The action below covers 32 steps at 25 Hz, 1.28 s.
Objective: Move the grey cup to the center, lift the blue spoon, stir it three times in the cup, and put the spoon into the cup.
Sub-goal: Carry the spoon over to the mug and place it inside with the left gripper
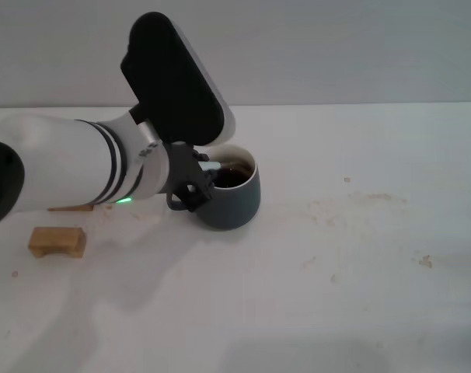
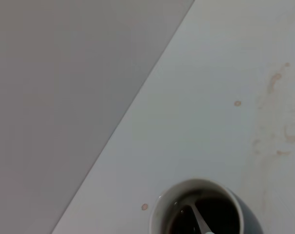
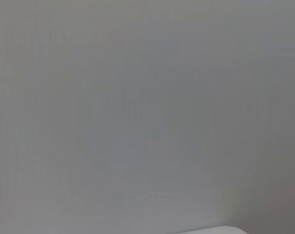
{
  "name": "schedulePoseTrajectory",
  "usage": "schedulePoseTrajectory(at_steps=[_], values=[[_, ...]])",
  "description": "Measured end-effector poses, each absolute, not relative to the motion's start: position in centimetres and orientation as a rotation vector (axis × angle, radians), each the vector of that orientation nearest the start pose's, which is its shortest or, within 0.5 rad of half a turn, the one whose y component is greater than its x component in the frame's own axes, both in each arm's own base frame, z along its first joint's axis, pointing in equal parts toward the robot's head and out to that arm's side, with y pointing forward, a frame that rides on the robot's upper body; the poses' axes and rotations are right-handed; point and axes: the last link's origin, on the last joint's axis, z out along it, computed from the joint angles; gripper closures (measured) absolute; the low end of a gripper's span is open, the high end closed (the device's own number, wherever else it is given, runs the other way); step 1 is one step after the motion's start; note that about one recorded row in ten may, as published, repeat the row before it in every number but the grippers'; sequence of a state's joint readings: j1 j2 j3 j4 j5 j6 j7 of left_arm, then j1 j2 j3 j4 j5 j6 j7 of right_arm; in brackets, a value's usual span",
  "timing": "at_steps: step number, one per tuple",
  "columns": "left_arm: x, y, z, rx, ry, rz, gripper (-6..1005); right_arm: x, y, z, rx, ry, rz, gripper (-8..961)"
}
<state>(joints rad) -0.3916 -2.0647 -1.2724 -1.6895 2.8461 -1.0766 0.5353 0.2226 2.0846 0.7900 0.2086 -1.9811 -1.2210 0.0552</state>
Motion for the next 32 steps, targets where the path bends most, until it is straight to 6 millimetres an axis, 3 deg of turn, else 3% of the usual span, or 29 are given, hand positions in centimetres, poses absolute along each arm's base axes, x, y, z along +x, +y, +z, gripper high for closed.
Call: schedulePoseTrajectory(at_steps=[9, 17, 25, 32], values=[[-12.5, 32.6, -3.2, -2.438, -0.156, 0.324, 825, 39.4, 25.6, 0.7, -1.277, 0.699, 0.550, 954], [-14.2, 31.7, -2.5, -2.425, -0.229, 0.355, 824, 39.4, 25.5, 0.6, -1.280, 0.699, 0.551, 954], [-15.4, 32.4, -1.0, -2.376, -0.282, 0.360, 825, 39.1, 25.5, 0.4, -1.291, 0.698, 0.560, 954], [-15.3, 33.0, -1.0, -2.367, -0.244, 0.353, 808, 39.1, 25.5, 0.3, -1.288, 0.700, 0.564, 954]])
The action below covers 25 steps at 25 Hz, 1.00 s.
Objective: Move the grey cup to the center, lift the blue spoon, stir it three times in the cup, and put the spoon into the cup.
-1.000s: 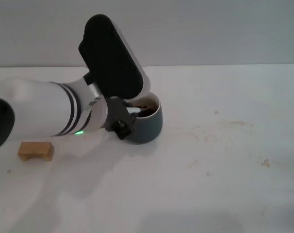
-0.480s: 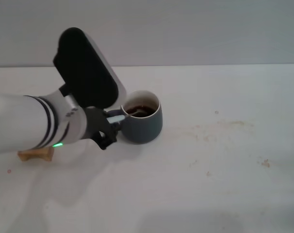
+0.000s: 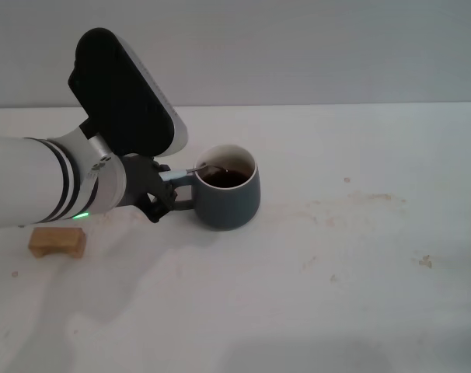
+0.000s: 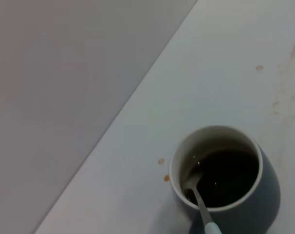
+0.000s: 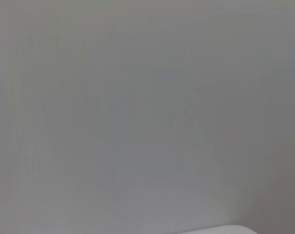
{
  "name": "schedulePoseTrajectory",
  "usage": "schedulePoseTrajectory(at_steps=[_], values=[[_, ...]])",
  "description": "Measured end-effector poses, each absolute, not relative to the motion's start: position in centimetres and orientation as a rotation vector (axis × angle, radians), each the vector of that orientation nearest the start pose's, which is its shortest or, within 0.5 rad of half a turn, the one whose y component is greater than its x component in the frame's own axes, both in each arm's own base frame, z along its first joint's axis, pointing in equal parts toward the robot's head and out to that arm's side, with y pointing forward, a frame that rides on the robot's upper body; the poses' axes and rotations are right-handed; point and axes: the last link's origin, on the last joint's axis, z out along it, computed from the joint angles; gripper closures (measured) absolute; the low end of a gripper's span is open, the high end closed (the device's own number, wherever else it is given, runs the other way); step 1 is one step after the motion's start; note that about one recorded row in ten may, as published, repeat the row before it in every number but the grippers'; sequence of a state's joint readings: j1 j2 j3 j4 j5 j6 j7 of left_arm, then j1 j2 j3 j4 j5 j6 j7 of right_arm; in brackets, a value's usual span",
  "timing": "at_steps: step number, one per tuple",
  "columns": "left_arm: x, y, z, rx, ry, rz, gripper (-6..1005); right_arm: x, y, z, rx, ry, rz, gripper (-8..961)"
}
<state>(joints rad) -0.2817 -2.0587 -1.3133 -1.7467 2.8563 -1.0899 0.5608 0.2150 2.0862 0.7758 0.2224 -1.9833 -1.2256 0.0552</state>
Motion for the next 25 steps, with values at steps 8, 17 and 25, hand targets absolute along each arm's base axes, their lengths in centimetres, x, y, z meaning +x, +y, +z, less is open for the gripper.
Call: schedulePoseTrajectory(at_steps=[8, 17, 25], values=[[-14.7, 33.3, -1.1, -2.360, -0.219, 0.324, 734, 39.1, 25.4, 0.3, -1.287, 0.701, 0.563, 954], [-13.2, 34.0, -0.4, -2.291, -0.171, 0.171, 605, 39.2, 25.2, 0.3, -1.283, 0.703, 0.562, 954], [-11.0, 33.7, 4.1, -1.887, -0.081, -0.443, 392, 38.9, 25.5, 0.4, -1.283, 0.698, 0.577, 954]])
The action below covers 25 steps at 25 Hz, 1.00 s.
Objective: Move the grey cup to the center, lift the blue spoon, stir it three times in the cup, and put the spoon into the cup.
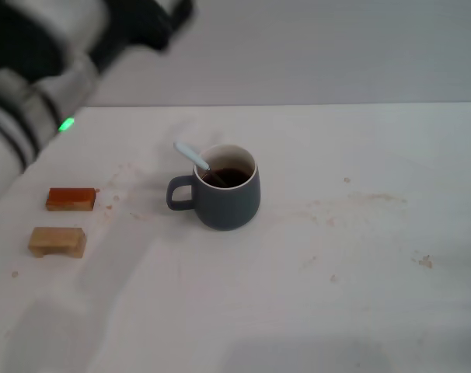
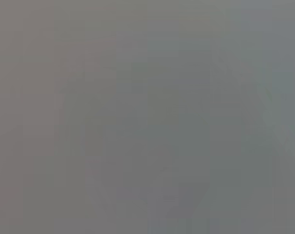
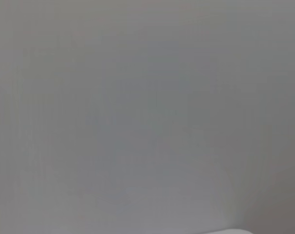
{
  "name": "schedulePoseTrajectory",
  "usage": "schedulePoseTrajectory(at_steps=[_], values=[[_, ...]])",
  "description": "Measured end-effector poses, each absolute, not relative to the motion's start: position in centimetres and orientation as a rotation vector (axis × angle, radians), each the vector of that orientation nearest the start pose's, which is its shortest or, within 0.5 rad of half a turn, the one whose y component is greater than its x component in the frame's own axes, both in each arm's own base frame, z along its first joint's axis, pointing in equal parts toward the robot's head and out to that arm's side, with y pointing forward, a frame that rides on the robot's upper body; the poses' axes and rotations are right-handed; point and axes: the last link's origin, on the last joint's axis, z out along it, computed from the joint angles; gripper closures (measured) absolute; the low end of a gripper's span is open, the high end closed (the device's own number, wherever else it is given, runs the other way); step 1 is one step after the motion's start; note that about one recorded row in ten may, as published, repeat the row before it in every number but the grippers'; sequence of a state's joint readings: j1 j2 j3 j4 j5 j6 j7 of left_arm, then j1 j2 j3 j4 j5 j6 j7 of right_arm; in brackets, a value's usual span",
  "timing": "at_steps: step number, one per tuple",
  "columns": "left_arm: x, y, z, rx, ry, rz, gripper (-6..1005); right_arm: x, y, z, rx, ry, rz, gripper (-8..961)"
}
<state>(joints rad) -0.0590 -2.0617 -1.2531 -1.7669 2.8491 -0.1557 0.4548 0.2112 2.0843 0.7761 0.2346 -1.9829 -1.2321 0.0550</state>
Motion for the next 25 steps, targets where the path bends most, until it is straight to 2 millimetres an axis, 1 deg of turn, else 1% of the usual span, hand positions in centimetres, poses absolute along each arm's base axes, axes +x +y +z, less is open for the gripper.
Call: schedulePoseTrajectory(at_steps=[1, 2, 3, 4, 5, 6, 7, 8, 9, 10, 11, 13, 15, 17, 19, 23, 25], values=[[-11.5, 32.6, 5.2, -1.743, -0.035, -0.584, 375, 38.8, 25.5, 0.4, -1.282, 0.694, 0.580, 954], [-11.8, 32.1, 5.6, -1.697, -0.023, -0.622, 358, 38.8, 25.5, 0.5, -1.280, 0.688, 0.584, 954], [-12.7, 31.1, 6.5, -1.597, -0.010, -0.697, 341, 38.6, 25.4, 0.7, -1.273, 0.669, 0.592, 954], [-13.2, 30.7, 6.9, -1.564, -0.019, -0.728, 341, 38.6, 25.4, 0.7, -1.273, 0.669, 0.592, 954], [-13.2, 30.7, 6.9, -1.564, -0.019, -0.728, 340, 38.4, 25.3, 0.8, -1.270, 0.653, 0.601, 954], [-15.2, 30.0, 7.8, -1.489, -0.080, -0.803, 339, 38.3, 25.3, 0.9, -1.269, 0.641, 0.609, 954], [-17.1, 29.8, 8.1, -1.460, -0.139, -0.832, 339, 38.1, 25.2, 1.0, -1.270, 0.627, 0.618, 954], [-17.8, 29.7, 8.2, -1.448, -0.161, -0.846, 339, 37.9, 25.1, 1.0, -1.273, 0.613, 0.628, 954], [-19.7, 29.5, 8.4, -1.418, -0.214, -0.872, 338, 37.6, 25.1, 1.0, -1.277, 0.599, 0.639, 954], [-22.1, 29.3, 8.5, -1.390, -0.282, -0.887, 338, 37.4, 25.0, 1.1, -1.280, 0.585, 0.649, 954], [-23.3, 29.2, 8.4, -1.379, -0.316, -0.893, 338, 37.2, 25.0, 1.1, -1.284, 0.569, 0.660, 954], [-27.1, 28.9, 8.1, -1.349, -0.403, -0.883, 338, 36.5, 24.7, 1.3, -1.294, 0.519, 0.691, 954], [-30.3, 28.5, 7.3, -1.331, -0.426, -0.842, 338, 36.3, 24.6, 1.3, -1.299, 0.503, 0.701, 954], [-32.2, 28.0, 6.3, -1.331, -0.396, -0.815, 338, 35.8, 24.4, 1.4, -1.311, 0.467, 0.723, 954], [-33.7, 27.4, 5.4, -1.344, -0.365, -0.797, 338, 35.4, 24.2, 1.4, -1.326, 0.430, 0.733, 954], [-35.4, 27.1, 4.4, -1.369, -0.403, -0.737, 338, 34.5, 24.3, 1.1, -1.342, 0.354, 0.707, 954], [-35.6, 27.1, 4.2, -1.375, -0.409, -0.724, 338, 34.4, 24.4, 1.1, -1.342, 0.354, 0.708, 954]])
